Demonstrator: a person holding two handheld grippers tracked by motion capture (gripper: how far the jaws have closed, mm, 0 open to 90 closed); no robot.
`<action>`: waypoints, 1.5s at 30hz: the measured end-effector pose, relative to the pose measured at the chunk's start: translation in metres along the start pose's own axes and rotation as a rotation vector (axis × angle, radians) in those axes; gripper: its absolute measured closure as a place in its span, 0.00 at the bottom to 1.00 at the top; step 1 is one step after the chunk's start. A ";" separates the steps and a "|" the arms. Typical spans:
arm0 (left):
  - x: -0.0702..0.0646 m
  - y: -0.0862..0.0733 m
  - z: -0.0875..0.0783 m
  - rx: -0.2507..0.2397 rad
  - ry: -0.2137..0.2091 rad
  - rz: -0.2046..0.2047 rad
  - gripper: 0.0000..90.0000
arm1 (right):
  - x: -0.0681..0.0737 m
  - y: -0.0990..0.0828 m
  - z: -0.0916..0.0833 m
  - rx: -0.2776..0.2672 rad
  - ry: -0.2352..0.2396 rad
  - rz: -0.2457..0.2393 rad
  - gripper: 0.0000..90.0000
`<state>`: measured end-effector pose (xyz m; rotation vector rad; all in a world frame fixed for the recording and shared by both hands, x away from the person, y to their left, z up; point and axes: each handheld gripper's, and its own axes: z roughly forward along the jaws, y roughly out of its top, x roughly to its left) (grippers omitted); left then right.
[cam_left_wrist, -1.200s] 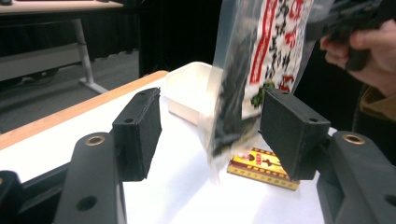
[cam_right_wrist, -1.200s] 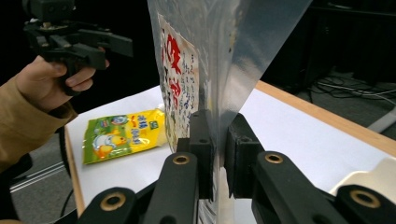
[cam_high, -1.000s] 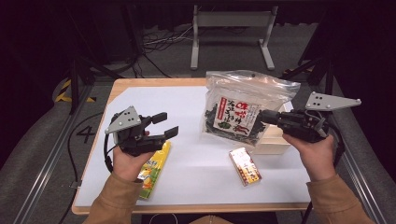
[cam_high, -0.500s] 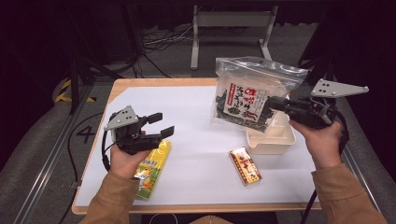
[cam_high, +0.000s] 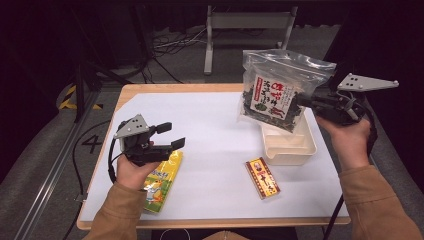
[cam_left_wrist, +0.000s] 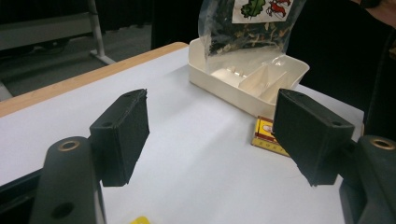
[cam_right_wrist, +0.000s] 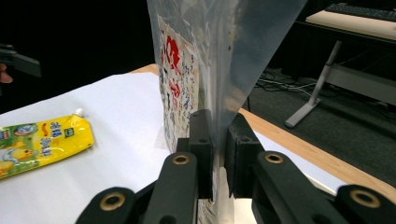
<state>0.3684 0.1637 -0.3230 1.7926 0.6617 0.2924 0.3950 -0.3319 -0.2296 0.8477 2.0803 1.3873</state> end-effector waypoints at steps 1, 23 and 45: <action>0.000 0.000 0.000 0.002 0.001 0.000 0.30 | -0.003 -0.001 0.000 0.000 -0.005 -0.002 0.92; 0.007 -0.005 -0.002 0.055 0.031 -0.001 0.27 | -0.053 -0.020 0.006 0.055 -0.107 0.033 0.92; 0.007 -0.008 0.002 0.088 0.053 0.010 0.27 | -0.068 -0.040 0.021 0.060 -0.207 0.129 0.92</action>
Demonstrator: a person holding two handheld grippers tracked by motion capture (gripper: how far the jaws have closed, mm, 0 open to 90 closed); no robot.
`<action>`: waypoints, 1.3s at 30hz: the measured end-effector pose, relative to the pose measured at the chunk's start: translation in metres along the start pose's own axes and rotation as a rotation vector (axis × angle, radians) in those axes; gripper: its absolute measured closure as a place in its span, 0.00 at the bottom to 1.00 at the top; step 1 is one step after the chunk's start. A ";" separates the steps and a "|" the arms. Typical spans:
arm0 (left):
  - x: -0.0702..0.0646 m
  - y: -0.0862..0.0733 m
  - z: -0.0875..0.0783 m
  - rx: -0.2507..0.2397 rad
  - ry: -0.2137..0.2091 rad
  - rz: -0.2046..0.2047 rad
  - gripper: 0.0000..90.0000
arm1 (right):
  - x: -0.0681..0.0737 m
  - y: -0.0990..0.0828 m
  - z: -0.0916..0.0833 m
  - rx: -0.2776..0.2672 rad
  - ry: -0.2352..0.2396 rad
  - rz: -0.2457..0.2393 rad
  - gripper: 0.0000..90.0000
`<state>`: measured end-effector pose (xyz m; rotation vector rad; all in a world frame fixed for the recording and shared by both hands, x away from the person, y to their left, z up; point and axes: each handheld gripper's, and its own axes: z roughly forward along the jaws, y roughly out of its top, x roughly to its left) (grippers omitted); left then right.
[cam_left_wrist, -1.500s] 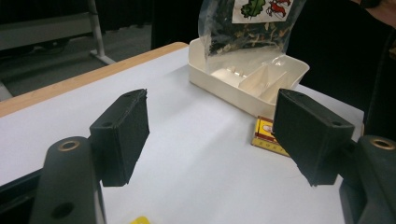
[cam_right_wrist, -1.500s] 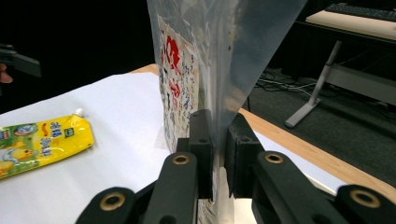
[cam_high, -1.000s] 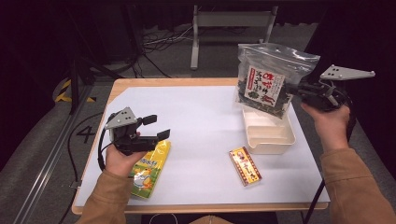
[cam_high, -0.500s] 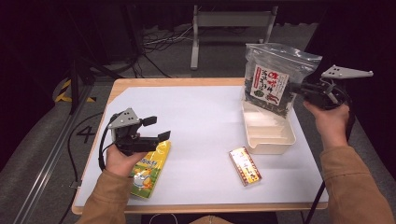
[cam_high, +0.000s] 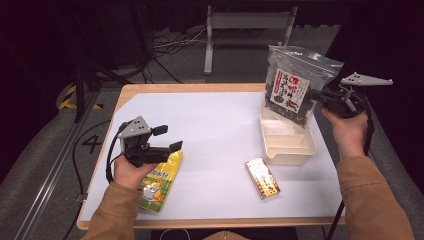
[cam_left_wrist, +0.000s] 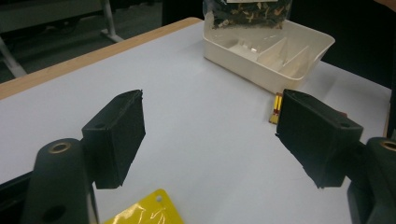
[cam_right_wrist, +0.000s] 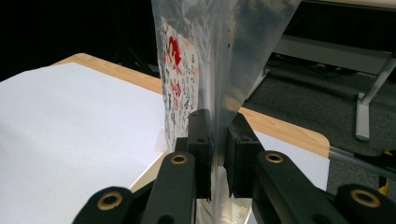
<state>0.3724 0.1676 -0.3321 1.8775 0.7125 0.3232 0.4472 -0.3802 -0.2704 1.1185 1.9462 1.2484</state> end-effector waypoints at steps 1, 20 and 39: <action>0.001 0.000 0.000 0.002 0.004 0.008 0.27 | 0.000 0.000 0.001 0.004 -0.004 -0.001 0.92; 0.005 -0.006 -0.003 0.022 0.019 -0.005 0.26 | 0.004 -0.013 0.017 0.074 -0.019 -0.007 0.90; 0.010 -0.011 -0.002 0.040 0.021 -0.026 0.24 | -0.012 -0.028 0.009 0.068 -0.028 0.067 0.54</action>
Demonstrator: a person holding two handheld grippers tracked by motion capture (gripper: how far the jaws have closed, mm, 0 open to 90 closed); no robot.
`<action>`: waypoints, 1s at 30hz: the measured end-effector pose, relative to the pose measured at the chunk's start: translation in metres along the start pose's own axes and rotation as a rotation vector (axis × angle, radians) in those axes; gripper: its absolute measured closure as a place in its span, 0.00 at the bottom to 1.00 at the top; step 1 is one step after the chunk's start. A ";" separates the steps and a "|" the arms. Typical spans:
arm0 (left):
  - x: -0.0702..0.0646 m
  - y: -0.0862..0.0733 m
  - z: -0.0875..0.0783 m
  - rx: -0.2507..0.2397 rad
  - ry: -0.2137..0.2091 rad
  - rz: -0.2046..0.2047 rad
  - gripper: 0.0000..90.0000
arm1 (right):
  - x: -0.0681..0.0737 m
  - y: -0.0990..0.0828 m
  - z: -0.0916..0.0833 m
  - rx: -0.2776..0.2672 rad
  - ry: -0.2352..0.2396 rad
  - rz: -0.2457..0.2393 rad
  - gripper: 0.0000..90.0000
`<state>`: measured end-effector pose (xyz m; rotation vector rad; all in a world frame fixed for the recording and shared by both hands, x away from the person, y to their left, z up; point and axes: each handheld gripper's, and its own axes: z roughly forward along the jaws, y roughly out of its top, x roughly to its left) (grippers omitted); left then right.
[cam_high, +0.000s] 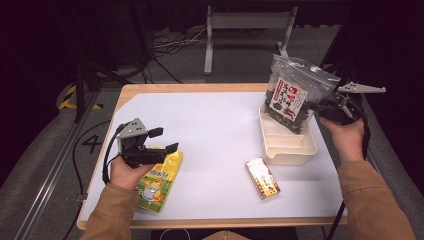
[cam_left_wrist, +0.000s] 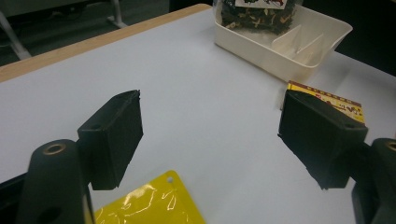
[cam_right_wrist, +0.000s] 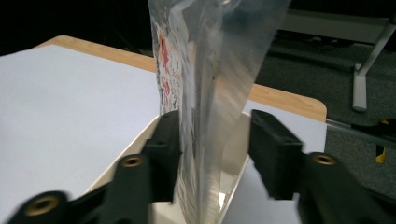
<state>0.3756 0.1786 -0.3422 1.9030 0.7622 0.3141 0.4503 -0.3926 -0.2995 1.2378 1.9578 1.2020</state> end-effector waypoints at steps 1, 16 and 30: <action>0.000 0.000 0.000 0.001 0.003 -0.002 0.24 | 0.000 -0.001 -0.001 0.004 0.007 0.020 0.48; 0.005 -0.003 -0.004 0.013 0.012 -0.010 0.24 | 0.007 -0.017 -0.029 -0.030 0.028 0.055 0.35; 0.011 -0.004 -0.013 0.036 0.066 -0.001 0.23 | 0.029 -0.027 -0.053 -0.052 0.049 -0.024 0.35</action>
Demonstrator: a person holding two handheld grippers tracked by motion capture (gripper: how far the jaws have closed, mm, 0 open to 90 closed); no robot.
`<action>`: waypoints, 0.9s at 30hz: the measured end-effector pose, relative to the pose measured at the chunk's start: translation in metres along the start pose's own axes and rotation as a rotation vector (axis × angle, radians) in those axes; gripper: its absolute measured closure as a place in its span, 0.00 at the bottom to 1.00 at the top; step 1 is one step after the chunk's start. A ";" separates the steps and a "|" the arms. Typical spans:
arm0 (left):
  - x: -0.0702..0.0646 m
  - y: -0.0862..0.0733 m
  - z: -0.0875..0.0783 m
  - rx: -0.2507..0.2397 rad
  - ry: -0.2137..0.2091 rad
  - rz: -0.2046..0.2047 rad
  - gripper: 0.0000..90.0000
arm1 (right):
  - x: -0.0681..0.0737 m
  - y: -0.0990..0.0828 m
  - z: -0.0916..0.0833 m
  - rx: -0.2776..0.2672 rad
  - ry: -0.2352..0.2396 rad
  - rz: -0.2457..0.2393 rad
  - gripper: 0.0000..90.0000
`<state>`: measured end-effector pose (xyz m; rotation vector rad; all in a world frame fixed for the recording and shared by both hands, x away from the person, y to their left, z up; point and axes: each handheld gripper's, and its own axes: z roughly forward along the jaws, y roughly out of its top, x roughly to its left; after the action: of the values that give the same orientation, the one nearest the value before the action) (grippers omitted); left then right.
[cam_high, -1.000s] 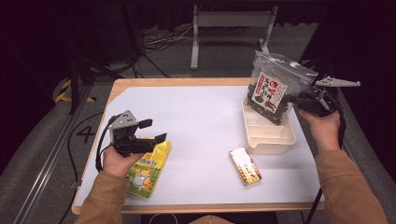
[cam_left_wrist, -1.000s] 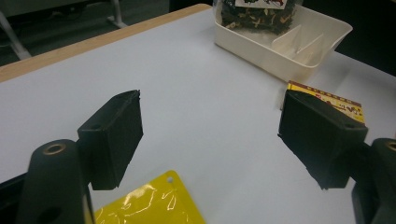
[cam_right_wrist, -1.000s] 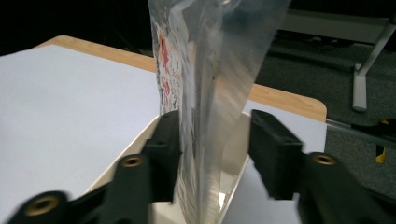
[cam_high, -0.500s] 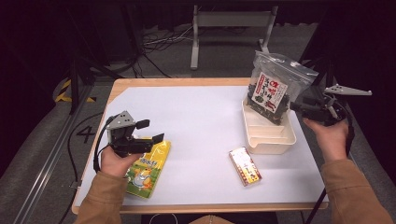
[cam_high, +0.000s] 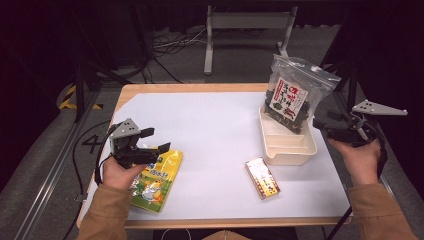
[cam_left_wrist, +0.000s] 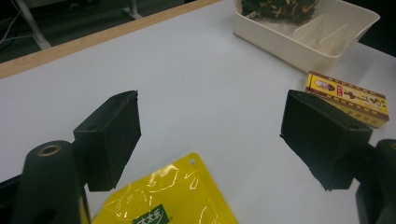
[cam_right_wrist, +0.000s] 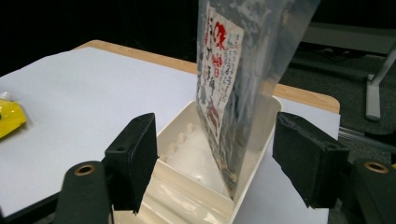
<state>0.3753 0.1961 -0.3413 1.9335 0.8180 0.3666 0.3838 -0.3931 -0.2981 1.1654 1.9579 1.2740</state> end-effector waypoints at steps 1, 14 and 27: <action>0.001 0.000 -0.001 -0.001 0.000 0.005 0.23 | 0.003 0.000 -0.001 0.002 0.004 -0.007 0.35; 0.008 -0.001 -0.009 0.062 0.043 0.006 0.23 | 0.030 -0.016 -0.011 0.008 0.096 -0.078 0.34; 0.019 -0.006 -0.015 0.106 0.013 -0.025 0.11 | 0.053 -0.023 -0.016 0.011 0.151 -0.150 0.33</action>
<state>0.3782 0.2204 -0.3414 2.0190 0.8847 0.3268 0.3368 -0.3582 -0.3112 0.9316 2.1197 1.3063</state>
